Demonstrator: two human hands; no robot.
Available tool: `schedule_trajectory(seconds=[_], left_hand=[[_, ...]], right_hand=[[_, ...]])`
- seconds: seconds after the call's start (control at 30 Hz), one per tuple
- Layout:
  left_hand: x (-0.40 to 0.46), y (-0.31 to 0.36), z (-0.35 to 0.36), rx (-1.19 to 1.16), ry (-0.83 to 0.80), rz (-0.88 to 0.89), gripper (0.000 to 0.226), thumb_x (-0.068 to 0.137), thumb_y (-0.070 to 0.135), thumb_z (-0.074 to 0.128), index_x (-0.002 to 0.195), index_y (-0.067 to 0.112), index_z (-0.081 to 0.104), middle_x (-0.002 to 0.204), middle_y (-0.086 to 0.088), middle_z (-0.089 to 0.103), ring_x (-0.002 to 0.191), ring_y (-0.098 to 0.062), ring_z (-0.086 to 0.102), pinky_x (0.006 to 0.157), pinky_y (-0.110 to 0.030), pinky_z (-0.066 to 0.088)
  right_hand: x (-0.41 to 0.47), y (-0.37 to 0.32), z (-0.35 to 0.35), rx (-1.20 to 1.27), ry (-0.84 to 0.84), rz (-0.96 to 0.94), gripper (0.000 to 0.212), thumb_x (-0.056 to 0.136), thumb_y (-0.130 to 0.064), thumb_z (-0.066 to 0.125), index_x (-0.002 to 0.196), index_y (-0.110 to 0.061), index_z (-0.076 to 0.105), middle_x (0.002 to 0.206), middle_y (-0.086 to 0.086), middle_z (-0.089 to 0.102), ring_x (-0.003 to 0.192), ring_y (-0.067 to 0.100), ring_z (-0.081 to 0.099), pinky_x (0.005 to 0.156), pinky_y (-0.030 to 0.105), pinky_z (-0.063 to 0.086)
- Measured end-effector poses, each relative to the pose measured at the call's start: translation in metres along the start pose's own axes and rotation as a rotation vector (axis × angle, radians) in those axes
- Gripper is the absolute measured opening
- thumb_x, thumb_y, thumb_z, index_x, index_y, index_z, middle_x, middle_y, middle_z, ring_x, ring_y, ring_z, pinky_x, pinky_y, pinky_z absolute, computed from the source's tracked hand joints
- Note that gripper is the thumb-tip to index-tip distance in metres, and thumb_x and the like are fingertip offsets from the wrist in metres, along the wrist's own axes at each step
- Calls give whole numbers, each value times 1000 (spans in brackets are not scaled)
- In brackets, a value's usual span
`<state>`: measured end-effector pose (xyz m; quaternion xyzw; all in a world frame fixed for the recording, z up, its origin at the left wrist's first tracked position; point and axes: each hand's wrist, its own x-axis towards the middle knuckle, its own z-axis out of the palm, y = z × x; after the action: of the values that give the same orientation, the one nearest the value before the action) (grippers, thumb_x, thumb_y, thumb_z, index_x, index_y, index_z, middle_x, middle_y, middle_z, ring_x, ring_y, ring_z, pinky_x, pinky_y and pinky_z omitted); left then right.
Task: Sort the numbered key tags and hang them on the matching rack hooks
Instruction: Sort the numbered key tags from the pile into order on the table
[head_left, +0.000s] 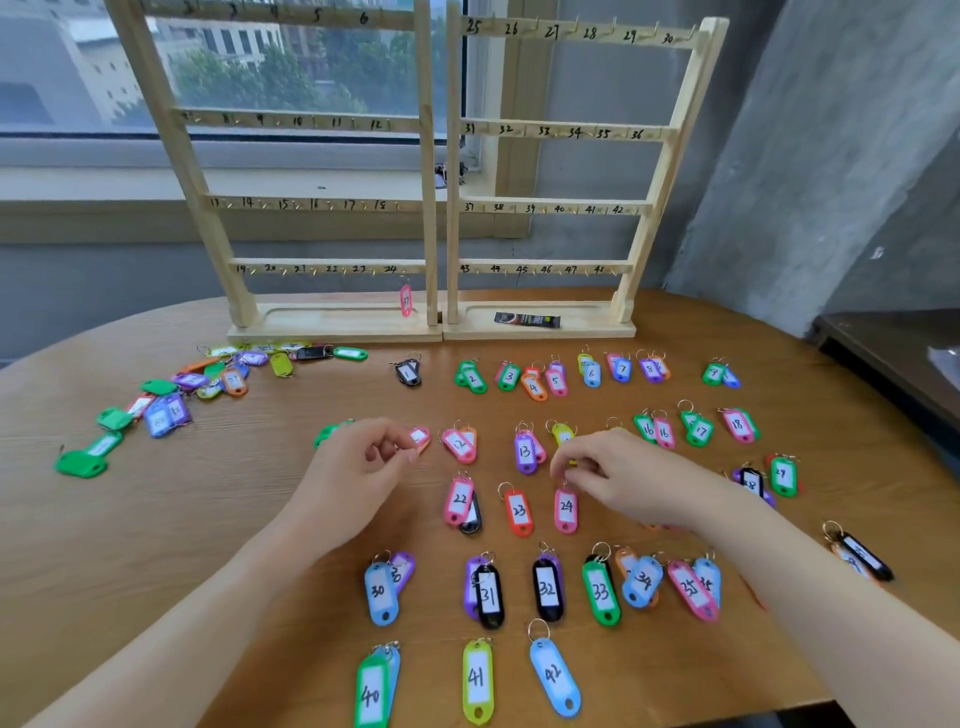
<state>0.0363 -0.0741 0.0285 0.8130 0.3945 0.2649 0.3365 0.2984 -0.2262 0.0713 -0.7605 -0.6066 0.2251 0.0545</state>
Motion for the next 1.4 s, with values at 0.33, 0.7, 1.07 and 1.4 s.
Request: schedule_trajectory(seconds=[0.33,0.7,1.07,1.4], left_hand=[[1,-56,-66,6,176,-159,12,94,19,68,85,26,69,73,3,55,69,-13,47,64,-28,37],[23,-137,-139,29,507,-297,17,89,8,69,78,21,70,63,9,57,64,-16,47,62,-32,36],[86,-166,-130,675,505,-73,26,91,38,61,109,23,72,107,-3,62,103,-30,49,86,-42,28],[92,-177,-122,725,398,-10,28,93,44,56,108,26,71,122,-3,56,114,-30,42,94,-44,26]], right_hand=[[39,-39,-9,77,52,-126,22,104,-26,49,104,-32,70,78,-3,64,63,9,49,63,36,47],[149,-146,-1,125,105,-288,18,100,-22,57,93,-23,74,72,-9,60,63,3,51,57,16,37],[265,-226,37,144,201,-234,12,93,-29,59,98,-24,69,84,-9,63,89,21,63,79,37,55],[292,-250,51,-195,338,-206,33,96,-41,63,107,-10,65,110,15,66,105,35,62,79,36,46]])
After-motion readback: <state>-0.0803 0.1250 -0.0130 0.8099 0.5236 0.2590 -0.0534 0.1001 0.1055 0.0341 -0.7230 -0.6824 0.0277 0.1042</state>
